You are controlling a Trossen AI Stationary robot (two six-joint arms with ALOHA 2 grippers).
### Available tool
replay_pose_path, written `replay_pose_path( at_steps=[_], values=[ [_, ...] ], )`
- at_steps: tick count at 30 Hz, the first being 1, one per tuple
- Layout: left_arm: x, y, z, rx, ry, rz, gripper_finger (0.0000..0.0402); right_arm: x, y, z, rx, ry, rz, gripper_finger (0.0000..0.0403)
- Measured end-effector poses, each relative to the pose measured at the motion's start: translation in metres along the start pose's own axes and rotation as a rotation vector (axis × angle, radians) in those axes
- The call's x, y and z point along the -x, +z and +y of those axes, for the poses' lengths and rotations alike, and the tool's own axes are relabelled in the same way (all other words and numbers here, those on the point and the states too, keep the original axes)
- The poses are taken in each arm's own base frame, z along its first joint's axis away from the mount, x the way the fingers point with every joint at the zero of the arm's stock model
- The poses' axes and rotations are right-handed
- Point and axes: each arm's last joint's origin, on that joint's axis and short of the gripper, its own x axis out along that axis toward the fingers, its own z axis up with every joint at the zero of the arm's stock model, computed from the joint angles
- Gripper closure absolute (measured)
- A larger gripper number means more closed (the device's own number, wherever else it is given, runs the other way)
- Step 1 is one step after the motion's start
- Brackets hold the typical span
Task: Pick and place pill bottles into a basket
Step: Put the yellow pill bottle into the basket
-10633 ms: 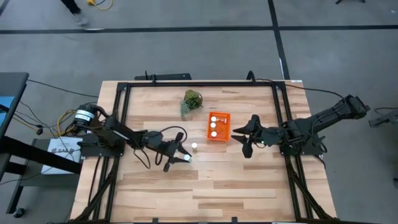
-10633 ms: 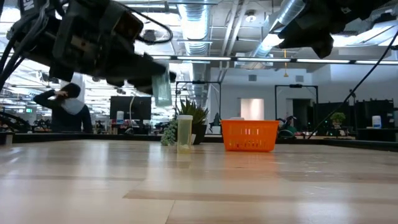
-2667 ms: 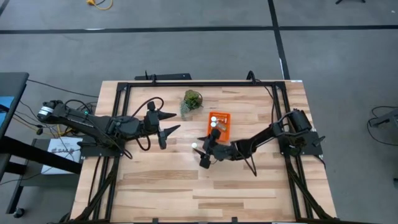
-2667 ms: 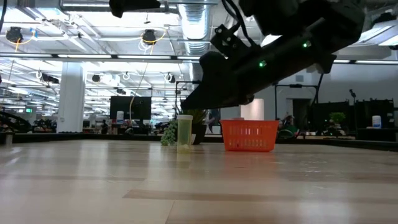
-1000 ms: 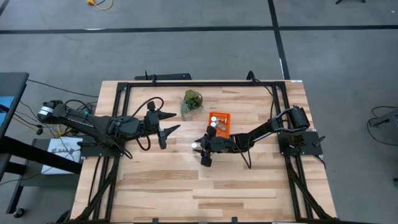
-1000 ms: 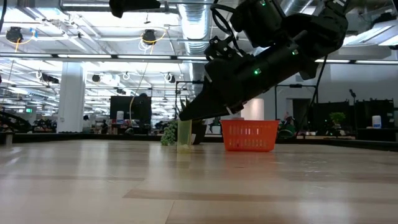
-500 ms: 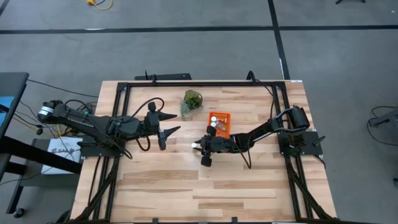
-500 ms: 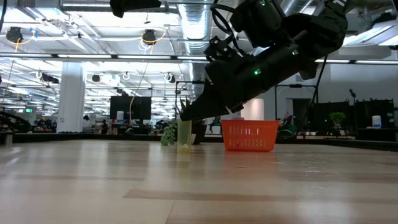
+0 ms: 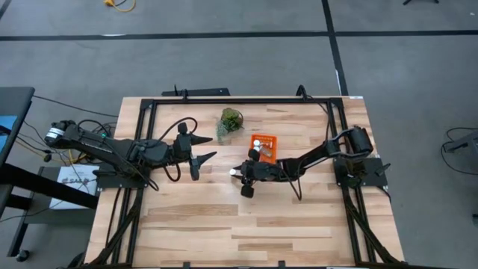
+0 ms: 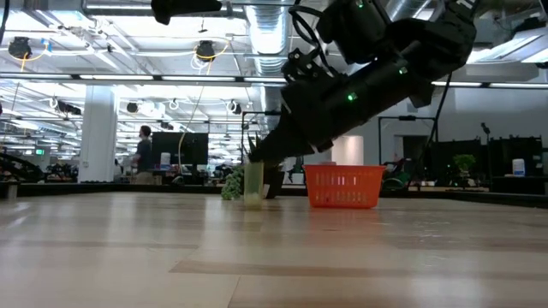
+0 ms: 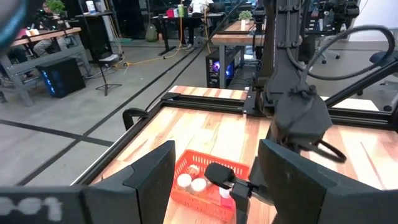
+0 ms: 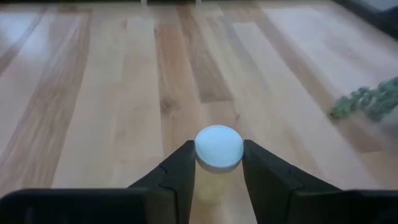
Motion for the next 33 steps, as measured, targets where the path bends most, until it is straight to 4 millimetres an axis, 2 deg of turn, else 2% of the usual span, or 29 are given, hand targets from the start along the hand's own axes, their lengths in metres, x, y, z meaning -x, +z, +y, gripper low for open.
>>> replay_pose_path(
  at_steps=[3,7,13,17,20,23,31,33],
  values=[
    [0.0,0.0,0.0,0.0,0.0,0.0,0.018,0.006,0.009,-0.004,0.002,-0.006,-0.017,0.0288],
    [0.0,0.0,0.0,0.0,0.0,0.0,0.018,0.027,0.031,-0.014,0.029,-0.017,-0.026,0.0288],
    [0.0,0.0,0.0,0.0,0.0,0.0,0.018,0.08,0.066,-0.035,0.033,-0.04,-0.016,0.0289],
    [0.0,0.0,0.0,0.0,0.0,0.0,0.018,0.118,0.076,-0.046,0.018,-0.048,0.043,0.0289],
    [0.0,0.0,0.0,0.001,0.001,0.0,0.018,0.138,0.075,-0.05,-0.006,-0.054,0.103,0.0289],
    [0.0,0.0,0.0,0.001,0.001,0.0,0.018,0.145,0.066,-0.052,-0.03,-0.058,0.13,0.0289],
    [0.0,0.0,0.0,0.008,0.001,0.0,0.018,0.132,0.021,-0.057,-0.058,-0.133,0.201,0.0289],
    [0.0,0.0,0.0,0.012,0.001,-0.001,0.018,0.128,0.019,-0.059,-0.072,-0.137,0.174,0.0289]
  ],
)
